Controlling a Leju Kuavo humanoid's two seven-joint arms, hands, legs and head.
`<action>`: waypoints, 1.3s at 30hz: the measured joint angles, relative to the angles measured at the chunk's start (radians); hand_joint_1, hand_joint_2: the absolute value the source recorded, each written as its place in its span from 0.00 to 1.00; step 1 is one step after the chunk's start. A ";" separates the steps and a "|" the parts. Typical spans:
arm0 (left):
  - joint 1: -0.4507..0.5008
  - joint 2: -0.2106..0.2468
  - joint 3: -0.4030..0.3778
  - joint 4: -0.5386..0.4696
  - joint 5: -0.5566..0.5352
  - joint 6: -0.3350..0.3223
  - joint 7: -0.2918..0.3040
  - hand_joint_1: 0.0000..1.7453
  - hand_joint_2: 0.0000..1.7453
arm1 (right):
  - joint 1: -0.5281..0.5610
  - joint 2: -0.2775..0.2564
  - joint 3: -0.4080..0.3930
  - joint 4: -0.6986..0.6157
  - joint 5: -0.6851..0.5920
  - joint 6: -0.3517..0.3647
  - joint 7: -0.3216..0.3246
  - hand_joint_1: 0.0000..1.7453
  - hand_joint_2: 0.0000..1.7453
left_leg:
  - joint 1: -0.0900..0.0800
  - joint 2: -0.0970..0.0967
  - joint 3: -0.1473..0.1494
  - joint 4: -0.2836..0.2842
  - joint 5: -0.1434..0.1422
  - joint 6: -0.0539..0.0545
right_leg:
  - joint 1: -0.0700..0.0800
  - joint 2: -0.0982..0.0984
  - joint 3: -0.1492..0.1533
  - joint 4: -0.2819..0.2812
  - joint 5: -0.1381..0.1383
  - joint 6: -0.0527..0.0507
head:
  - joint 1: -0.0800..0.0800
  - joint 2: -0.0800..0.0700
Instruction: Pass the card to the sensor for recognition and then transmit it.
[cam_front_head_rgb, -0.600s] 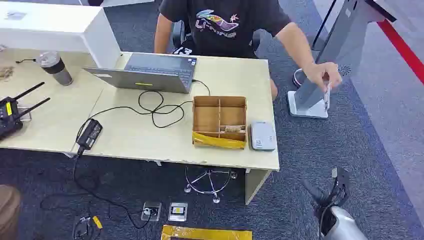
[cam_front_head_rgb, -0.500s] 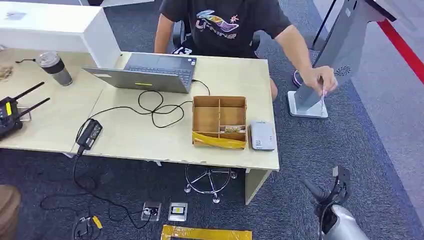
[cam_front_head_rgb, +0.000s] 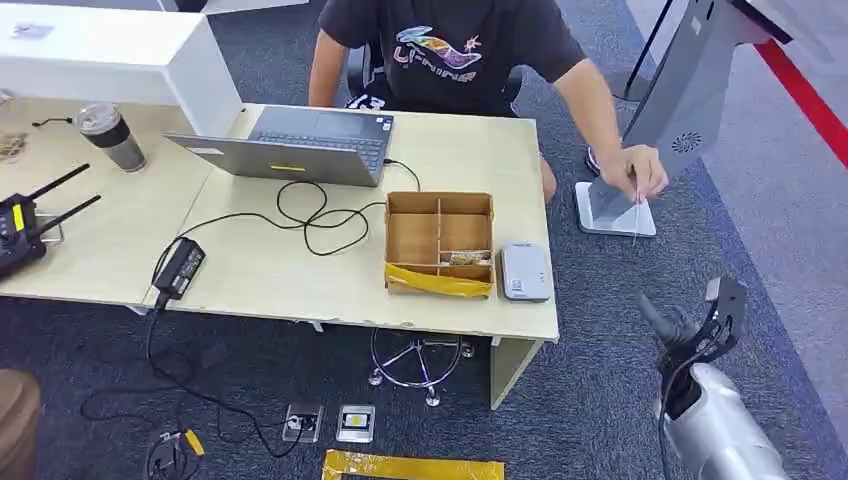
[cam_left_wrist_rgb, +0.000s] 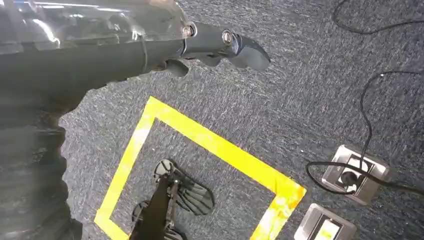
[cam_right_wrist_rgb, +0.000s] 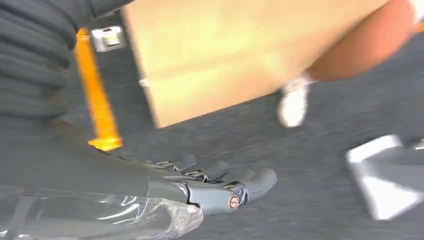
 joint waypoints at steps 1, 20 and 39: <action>-0.001 0.000 0.000 0.000 -0.002 0.000 0.000 0.00 1.00 | -0.011 -0.002 -0.005 -0.011 0.006 -0.003 -0.006 0.00 1.00 | 0.000 0.000 0.000 0.000 0.000 0.000 | 0.000 0.000 0.000 0.000 0.000 0.000 | 0.000 0.000; -0.026 -0.011 0.000 0.000 -0.062 -0.025 -0.004 0.00 1.00 | -0.053 0.025 -0.032 -0.596 0.963 -0.261 -0.047 0.00 1.00 | 0.000 -0.001 0.000 0.000 0.000 0.000 | 0.000 -0.001 0.000 0.001 0.000 0.000 | 0.000 0.000; -0.045 -0.025 0.000 0.000 -0.077 -0.029 -0.004 0.00 1.00 | 0.101 0.218 0.021 -0.953 1.532 -0.338 -0.083 0.00 1.00 | 0.001 -0.001 0.000 0.000 0.000 0.000 | 0.001 0.000 0.000 0.001 0.000 0.000 | 0.000 0.000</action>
